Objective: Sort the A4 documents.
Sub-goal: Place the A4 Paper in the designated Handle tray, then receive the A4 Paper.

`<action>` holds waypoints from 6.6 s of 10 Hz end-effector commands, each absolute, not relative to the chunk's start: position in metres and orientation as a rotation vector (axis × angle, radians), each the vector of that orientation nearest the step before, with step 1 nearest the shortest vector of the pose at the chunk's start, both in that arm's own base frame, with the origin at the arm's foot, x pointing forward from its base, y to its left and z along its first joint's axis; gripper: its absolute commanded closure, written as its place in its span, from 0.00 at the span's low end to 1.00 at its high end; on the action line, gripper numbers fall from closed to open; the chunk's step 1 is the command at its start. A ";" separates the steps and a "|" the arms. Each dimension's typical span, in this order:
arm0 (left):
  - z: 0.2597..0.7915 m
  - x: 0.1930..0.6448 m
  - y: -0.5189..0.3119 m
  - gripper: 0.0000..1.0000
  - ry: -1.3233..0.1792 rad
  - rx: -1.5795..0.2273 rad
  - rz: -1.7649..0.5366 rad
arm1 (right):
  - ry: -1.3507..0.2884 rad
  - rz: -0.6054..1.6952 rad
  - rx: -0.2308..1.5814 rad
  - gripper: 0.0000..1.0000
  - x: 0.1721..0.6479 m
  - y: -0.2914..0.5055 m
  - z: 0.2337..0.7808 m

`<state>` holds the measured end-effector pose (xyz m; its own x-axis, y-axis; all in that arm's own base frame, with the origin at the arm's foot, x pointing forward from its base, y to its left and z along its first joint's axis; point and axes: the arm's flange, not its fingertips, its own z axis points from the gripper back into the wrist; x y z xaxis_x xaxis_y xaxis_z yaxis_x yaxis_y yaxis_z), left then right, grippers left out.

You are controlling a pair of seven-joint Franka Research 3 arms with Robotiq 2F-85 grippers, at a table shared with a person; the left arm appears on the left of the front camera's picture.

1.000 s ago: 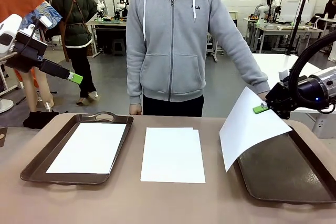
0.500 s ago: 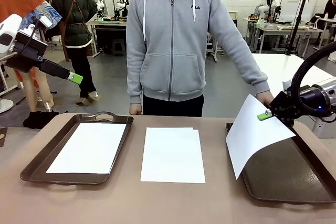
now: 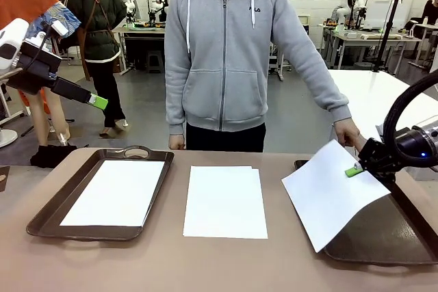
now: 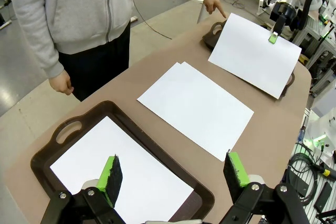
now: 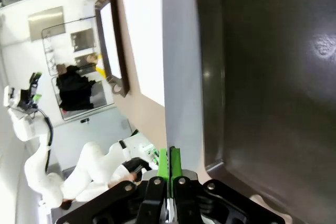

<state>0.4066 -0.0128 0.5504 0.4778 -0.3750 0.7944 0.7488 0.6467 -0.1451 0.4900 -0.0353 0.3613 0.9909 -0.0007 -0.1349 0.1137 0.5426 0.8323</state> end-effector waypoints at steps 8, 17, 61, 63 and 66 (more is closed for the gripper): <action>0.551 0.407 -0.012 0.00 -0.814 -0.532 -0.724 | 0.018 -0.209 0.693 0.99 0.478 -0.056 0.347; 0.551 0.407 -0.012 0.00 -0.814 -0.532 -0.724 | 0.142 -0.117 0.572 0.99 0.515 -0.052 0.355; 0.551 0.407 -0.012 0.00 -0.814 -0.532 -0.724 | 0.036 -0.251 0.412 0.00 0.485 -0.073 0.375; 0.551 0.407 -0.012 0.00 -0.814 -0.532 -0.724 | 0.036 -0.251 0.412 0.00 0.485 -0.073 0.375; 0.551 0.407 -0.012 0.00 -0.814 -0.532 -0.724 | 0.036 -0.251 0.412 0.00 0.485 -0.073 0.375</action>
<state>0.4066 -0.0128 0.5504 0.4778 -0.3751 0.7944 0.7489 0.6467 -0.1451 0.4827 -0.0712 0.3757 0.9656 -0.2457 -0.0851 0.2594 0.8872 0.3815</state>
